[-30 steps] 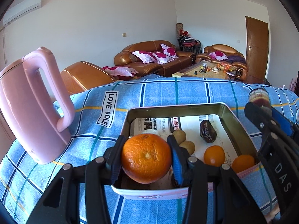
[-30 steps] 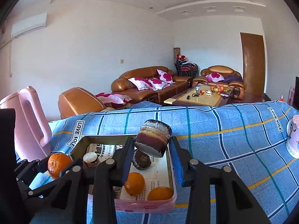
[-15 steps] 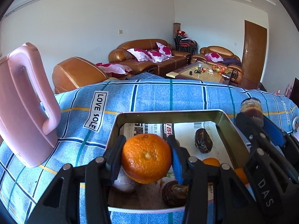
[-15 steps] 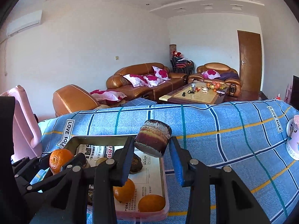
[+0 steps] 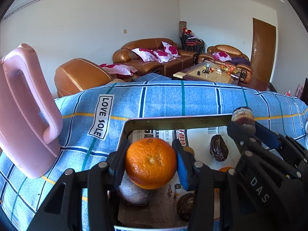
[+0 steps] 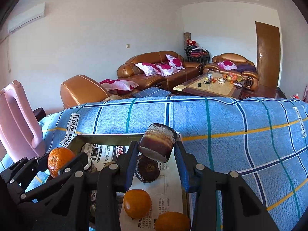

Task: Organize fruits
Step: 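Lower the orange into the tray with the left tool while the right tool lowers the cut fruit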

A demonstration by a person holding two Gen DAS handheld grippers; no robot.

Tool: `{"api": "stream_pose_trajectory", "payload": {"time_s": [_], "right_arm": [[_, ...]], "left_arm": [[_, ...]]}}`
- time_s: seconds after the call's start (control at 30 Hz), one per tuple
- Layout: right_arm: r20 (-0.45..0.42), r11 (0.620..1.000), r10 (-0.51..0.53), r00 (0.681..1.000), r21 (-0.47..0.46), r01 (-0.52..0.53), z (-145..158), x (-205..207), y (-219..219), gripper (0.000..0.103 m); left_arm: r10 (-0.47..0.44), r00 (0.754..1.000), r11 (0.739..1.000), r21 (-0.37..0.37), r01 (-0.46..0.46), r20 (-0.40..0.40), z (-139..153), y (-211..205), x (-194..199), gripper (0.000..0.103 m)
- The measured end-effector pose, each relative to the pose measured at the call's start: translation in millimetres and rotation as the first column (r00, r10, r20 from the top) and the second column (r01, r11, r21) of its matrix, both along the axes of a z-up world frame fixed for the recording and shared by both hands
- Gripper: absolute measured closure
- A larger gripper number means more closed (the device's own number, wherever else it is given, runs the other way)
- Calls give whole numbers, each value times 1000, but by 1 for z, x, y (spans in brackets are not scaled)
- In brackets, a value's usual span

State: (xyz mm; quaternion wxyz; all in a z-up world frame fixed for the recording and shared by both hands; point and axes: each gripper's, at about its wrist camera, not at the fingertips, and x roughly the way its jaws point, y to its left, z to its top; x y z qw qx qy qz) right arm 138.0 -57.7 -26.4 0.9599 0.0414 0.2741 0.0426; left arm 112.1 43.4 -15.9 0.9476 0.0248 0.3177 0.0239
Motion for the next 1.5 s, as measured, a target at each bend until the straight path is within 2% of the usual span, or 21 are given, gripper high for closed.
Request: {"api": "stream_pose_trajectory", "payload": {"time_s": [0.3,0.53,0.73,0.97,1.1,1.13,1.23,1.4,1.5], "right_arm": [[-111,996,69,991,66,-61,-13,17,-4,62],[-115,994,96,989,68,-89,-15,18,-1,61],[-116,975,189,975,144,-172,-17,22,-2,61],[-113,970,207,972,155,-189,-18,24,1,61],[-86,950,237,968,228,-212,-17,22,-7,61],[-70,946,237,969,245,-214,-15,20,-9,57],[1,950,195,981,248,-189,-8,5,-13,43],[78,971,49,996,229,-66,0,-18,-19,40],[85,978,-2,996,206,-16,0,-26,-23,39]], "left_arm": [[-39,999,999,26,39,-3,-3,-1,4,56],[-39,999,999,26,39,0,-1,2,0,56],[-34,999,999,4,34,6,1,9,-3,56],[-33,999,999,2,33,7,1,10,-3,56],[-35,999,999,17,35,9,0,7,-3,56],[-39,999,999,25,38,11,0,4,-4,56],[-52,998,997,49,51,18,0,-4,-6,56],[-55,998,992,113,52,28,-3,-14,-8,54],[-79,997,996,51,79,-12,-6,-11,-5,52]]}}
